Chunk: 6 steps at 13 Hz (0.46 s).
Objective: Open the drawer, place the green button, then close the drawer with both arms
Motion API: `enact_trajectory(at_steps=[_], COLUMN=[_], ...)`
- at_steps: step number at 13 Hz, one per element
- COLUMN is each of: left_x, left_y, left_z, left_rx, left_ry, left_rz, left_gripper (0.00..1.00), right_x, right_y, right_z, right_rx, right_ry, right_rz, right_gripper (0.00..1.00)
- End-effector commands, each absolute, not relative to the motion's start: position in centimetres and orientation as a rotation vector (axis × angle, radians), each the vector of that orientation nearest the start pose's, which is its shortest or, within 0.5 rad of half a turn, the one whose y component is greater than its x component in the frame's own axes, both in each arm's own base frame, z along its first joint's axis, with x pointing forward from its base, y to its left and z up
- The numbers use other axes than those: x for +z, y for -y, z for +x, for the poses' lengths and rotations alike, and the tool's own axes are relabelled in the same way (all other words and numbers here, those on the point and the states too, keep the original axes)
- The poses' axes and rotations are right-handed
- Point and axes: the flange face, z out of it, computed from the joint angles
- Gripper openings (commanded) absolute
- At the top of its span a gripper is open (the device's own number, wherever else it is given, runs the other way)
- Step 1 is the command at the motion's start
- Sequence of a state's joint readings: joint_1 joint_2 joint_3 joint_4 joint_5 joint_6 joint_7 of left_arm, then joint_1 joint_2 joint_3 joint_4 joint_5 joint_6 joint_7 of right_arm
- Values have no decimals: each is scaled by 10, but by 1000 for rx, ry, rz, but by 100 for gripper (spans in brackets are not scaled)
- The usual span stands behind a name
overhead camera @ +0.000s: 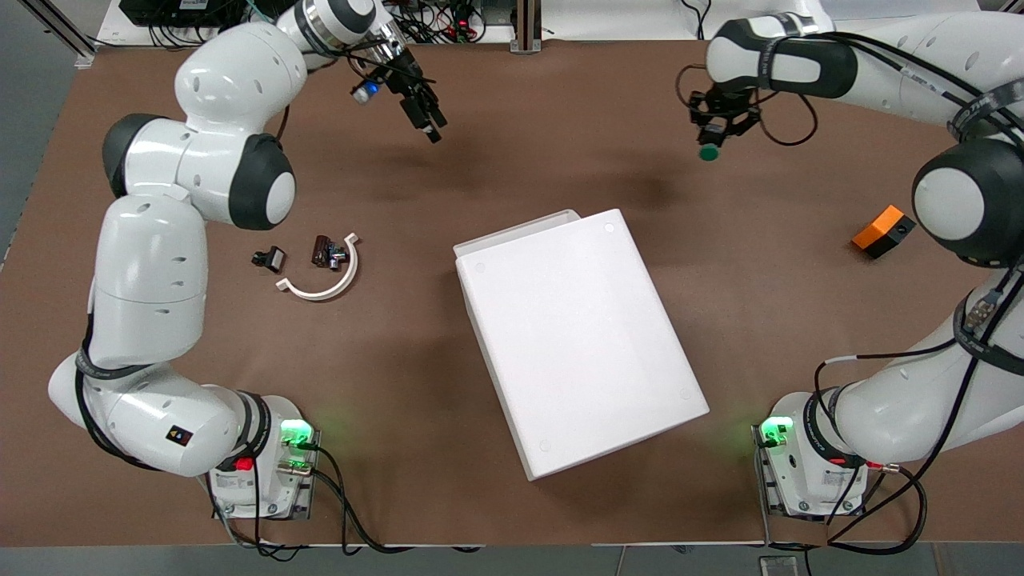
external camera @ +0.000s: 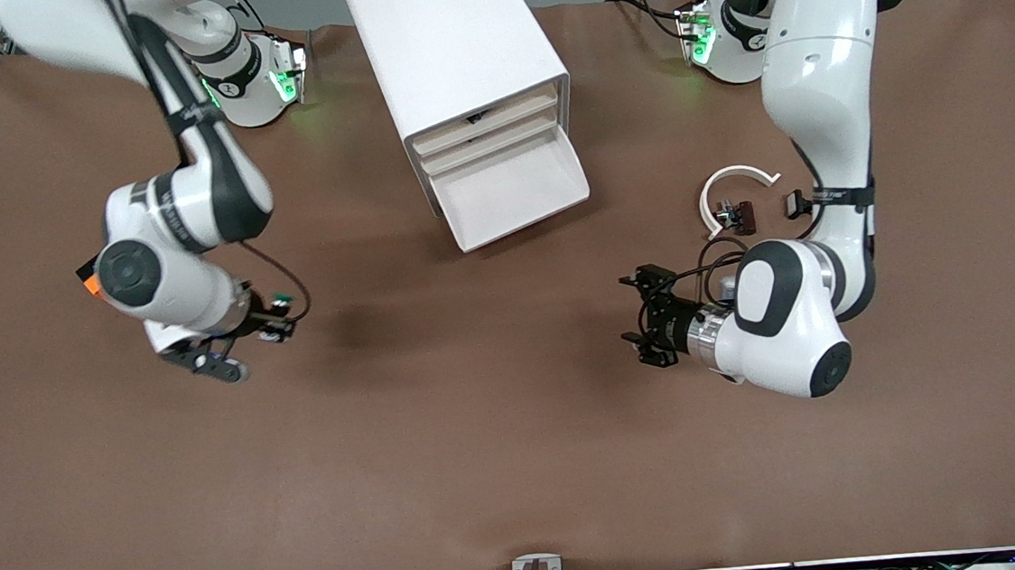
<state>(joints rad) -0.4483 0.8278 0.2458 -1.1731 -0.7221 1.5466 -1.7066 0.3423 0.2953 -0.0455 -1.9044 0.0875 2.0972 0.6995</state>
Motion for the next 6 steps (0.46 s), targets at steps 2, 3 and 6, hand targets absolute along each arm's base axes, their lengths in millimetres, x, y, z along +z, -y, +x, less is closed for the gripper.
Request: enact_trajectory(at_steps=[2,3,6], left_x=[369,379,431], left_y=[242,236,218], left_z=[665,666,662], left_rx=[-692,-636,-413], left_ry=[-1873,-1771,-1463], left_rz=[2473,2558,2807], left_gripper=[100,100,100], right_x=[366,369,371], right_y=[-264,-286,-347], right_z=[537,526,494], right_rx=[199,195,189], right_ry=[-873,-817,-651], right_rz=[-2962,-2979,-3021], right_gripper=[0,0,0])
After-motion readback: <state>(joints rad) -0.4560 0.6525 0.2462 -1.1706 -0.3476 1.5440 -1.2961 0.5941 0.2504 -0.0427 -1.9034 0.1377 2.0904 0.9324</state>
